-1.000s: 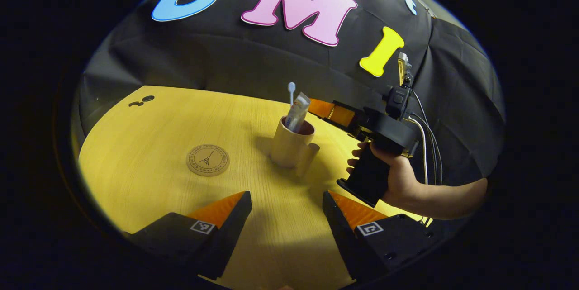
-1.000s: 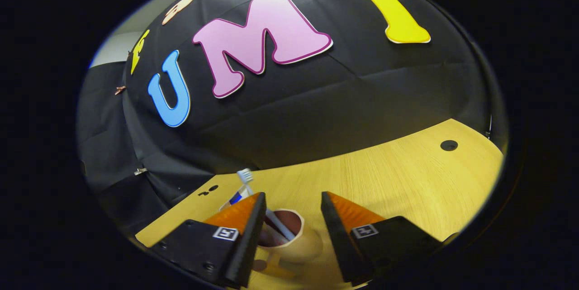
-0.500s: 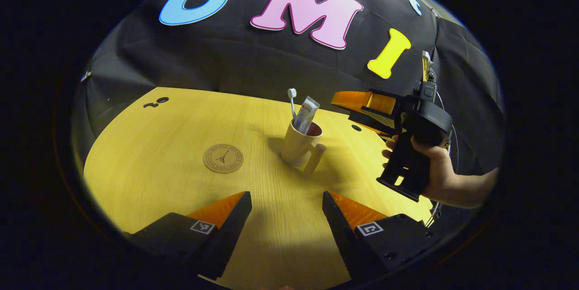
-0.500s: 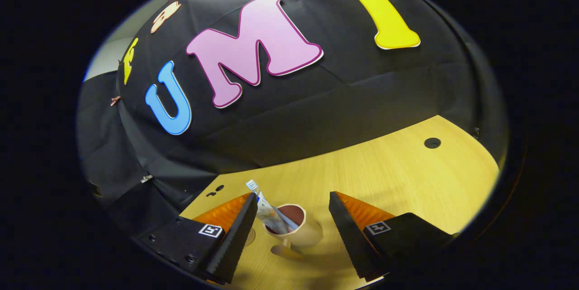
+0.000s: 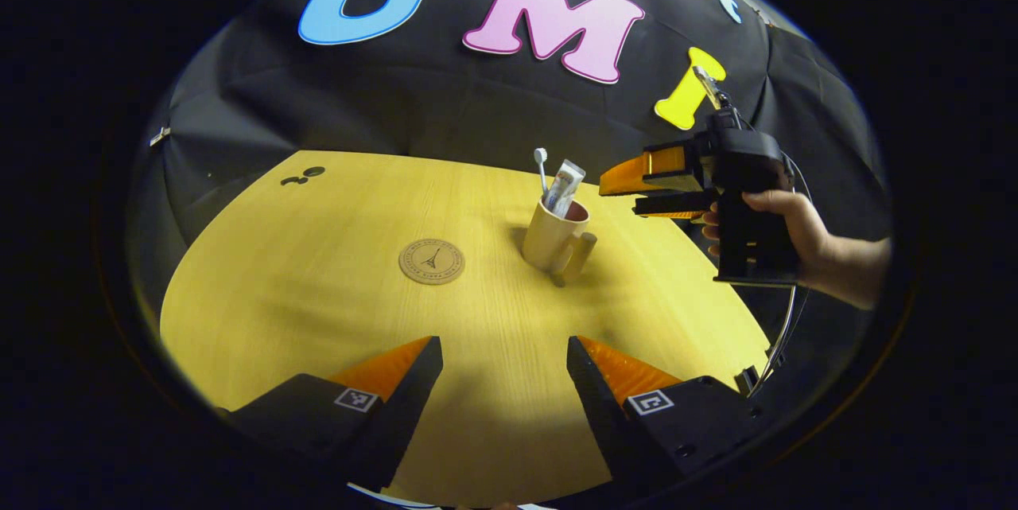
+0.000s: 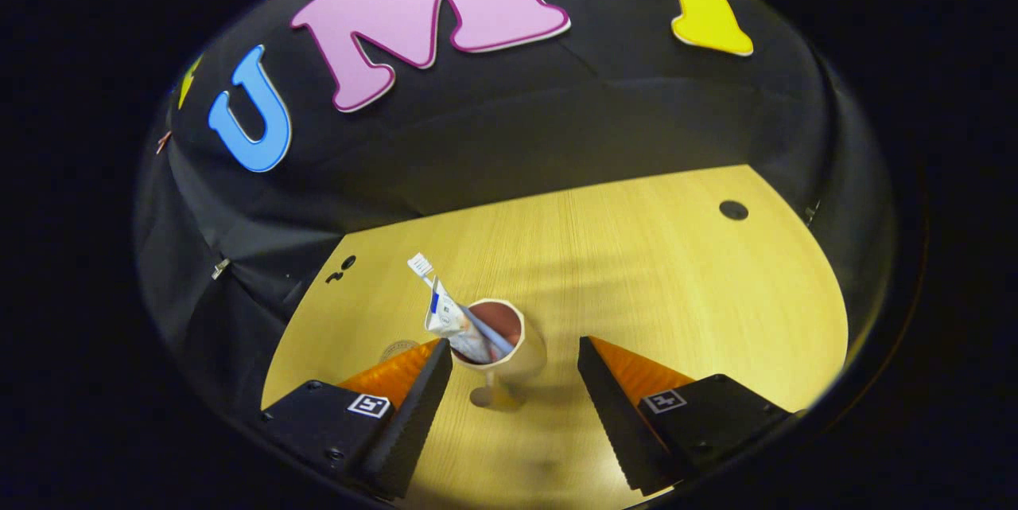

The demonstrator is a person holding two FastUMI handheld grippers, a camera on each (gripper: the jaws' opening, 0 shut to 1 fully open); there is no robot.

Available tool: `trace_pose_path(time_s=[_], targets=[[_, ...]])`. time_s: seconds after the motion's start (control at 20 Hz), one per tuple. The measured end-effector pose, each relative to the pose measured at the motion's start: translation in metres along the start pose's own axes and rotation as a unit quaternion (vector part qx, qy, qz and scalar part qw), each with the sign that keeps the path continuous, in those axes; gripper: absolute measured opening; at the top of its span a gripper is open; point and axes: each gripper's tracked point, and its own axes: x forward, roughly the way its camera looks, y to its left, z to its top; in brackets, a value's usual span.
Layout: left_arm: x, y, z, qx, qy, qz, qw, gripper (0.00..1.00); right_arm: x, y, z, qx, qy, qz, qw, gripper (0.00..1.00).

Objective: Put the toothbrush and toothpaste on the desktop into the cup, then pick up the cup and place it on the coaster on the desktop.

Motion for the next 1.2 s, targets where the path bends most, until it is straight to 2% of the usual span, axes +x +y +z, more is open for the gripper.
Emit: trace_pose_path(time_s=[0.1,0.3,0.45,0.65,1.05,1.15,1.2], targets=[[-0.006,0.011,-0.001,-0.012,-0.006,0.009,1.000,0.98,0.002,0.009,-0.008,0.014,0.036,0.004,0.999,0.98],[-0.014,0.030,-0.010,-0.057,-0.007,0.021,0.998,0.98,0.012,0.013,-0.029,-0.003,0.101,-0.023,0.995,0.98],[-0.018,0.044,-0.013,-0.077,-0.012,0.030,0.997,0.98,0.025,0.019,-0.051,-0.011,0.155,-0.037,0.987,0.98],[-0.026,0.061,-0.017,-0.078,-0.010,0.038,0.996,0.98,0.044,0.022,-0.078,-0.019,0.219,-0.048,0.974,0.98],[-0.035,0.082,-0.041,-0.092,0.016,0.055,0.994,0.98,0.069,0.004,-0.088,-0.024,0.253,-0.083,0.963,0.98],[-0.035,0.080,-0.044,-0.092,0.021,0.056,0.994,0.98,0.073,0.008,-0.092,-0.016,0.263,-0.080,0.961,0.95],[-0.035,0.078,-0.045,-0.091,0.022,0.055,0.994,0.98,0.076,0.009,-0.092,-0.018,0.265,-0.079,0.961,0.88]])
